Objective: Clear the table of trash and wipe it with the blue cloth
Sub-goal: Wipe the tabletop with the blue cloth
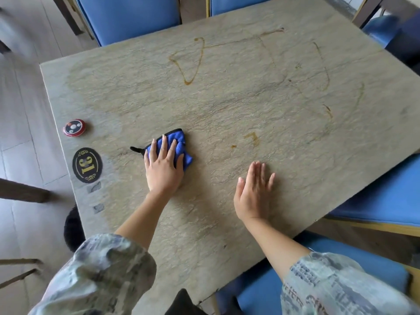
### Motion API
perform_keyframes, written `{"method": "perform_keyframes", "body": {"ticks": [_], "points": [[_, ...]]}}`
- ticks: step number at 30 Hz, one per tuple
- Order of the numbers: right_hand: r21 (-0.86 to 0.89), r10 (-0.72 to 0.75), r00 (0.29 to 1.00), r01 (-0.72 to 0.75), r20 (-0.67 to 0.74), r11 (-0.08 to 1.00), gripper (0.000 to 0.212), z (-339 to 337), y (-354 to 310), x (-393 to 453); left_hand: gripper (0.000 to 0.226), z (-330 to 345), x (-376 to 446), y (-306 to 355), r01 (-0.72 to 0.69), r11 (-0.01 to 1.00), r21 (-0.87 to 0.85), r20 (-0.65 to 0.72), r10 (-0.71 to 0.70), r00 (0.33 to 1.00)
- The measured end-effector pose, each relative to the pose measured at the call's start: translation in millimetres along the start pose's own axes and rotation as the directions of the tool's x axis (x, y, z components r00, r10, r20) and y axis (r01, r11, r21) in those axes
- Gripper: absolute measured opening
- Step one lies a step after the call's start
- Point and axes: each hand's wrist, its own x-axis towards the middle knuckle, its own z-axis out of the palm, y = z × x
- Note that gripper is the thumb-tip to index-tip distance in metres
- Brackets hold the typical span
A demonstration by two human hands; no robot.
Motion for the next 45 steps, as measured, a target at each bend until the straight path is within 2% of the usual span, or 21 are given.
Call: {"method": "perform_keyframes", "body": {"ticks": [5, 7, 10, 13, 17, 19, 22, 25, 28, 30, 34, 38, 41, 43, 45], "points": [[0.012, 0.149, 0.988, -0.149, 0.041, 0.989, 0.060, -8, 0, -2, 0.050, 16, -49, 65, -0.056, 0.998, 0.002, 0.042, 0.056, 0.998], [0.010, 0.144, 0.986, -0.146, 0.082, 0.989, 0.063, -13, 4, -5, 0.050, 21, -67, 86, -0.047, 0.999, 0.013, 0.064, 0.046, 0.997], [-0.061, -0.061, 0.980, 0.073, 0.187, 0.995, 0.074, -22, 24, -18, 0.051, 23, -96, 102, 0.045, 0.999, 0.019, 0.067, -0.046, 0.997], [-0.034, -0.298, 0.919, 0.317, 0.257, 0.948, 0.077, -29, 57, -22, 0.052, 20, -125, 100, 0.104, 0.995, 0.014, 0.035, -0.104, 0.994], [-0.028, -0.548, 0.750, 0.599, 0.372, 0.800, 0.081, -43, 97, -3, 0.053, 9, -142, 64, 0.107, 0.994, 0.037, -0.013, -0.107, 0.994], [-0.021, -0.621, 0.661, 0.691, 0.421, 0.722, 0.082, -48, 110, 7, 0.052, 3, -143, 39, 0.169, 0.985, 0.043, -0.061, -0.166, 0.984], [0.006, -0.667, 0.625, 0.728, 0.406, 0.686, 0.080, -50, 117, 12, 0.048, -4, -148, 1, 0.368, 0.930, 0.009, -0.131, -0.364, 0.922], [0.055, -0.674, 0.645, 0.707, 0.361, 0.705, 0.076, -48, 119, 11, 0.049, -7, -153, -13, 0.547, 0.837, -0.034, -0.137, -0.546, 0.827], [0.100, -0.688, 0.655, 0.698, 0.313, 0.709, 0.072, -47, 120, 12, 0.053, -6, -152, 0, 0.626, 0.776, -0.075, -0.137, -0.630, 0.765], [0.123, -0.692, 0.659, 0.692, 0.293, 0.711, 0.069, -45, 120, 13, 0.053, -4, -157, 13, 0.635, 0.767, -0.088, -0.125, -0.641, 0.757], [0.163, -0.693, 0.691, 0.674, 0.205, 0.720, 0.056, -44, 120, 11, 0.052, 7, -174, 48, 0.536, 0.844, -0.017, -0.103, -0.535, 0.839], [0.148, -0.582, 0.803, 0.565, 0.131, 0.812, 0.046, -45, 123, 10, 0.051, 21, -193, 98, 0.379, 0.925, 0.011, -0.087, -0.376, 0.922], [0.120, -0.563, 0.817, 0.550, 0.129, 0.826, 0.047, -44, 124, 9, 0.051, 35, -214, 130, 0.095, 0.994, 0.051, -0.049, -0.092, 0.995], [0.119, -0.566, 0.814, 0.554, 0.131, 0.824, 0.047, -42, 124, 11, 0.050, 41, -224, 137, -0.100, 0.991, 0.088, -0.005, 0.101, 0.995], [0.119, -0.565, 0.814, 0.553, 0.133, 0.825, 0.047, -39, 124, 12, 0.048, 40, -227, 130, -0.177, 0.979, 0.101, -0.013, 0.179, 0.984]]}}
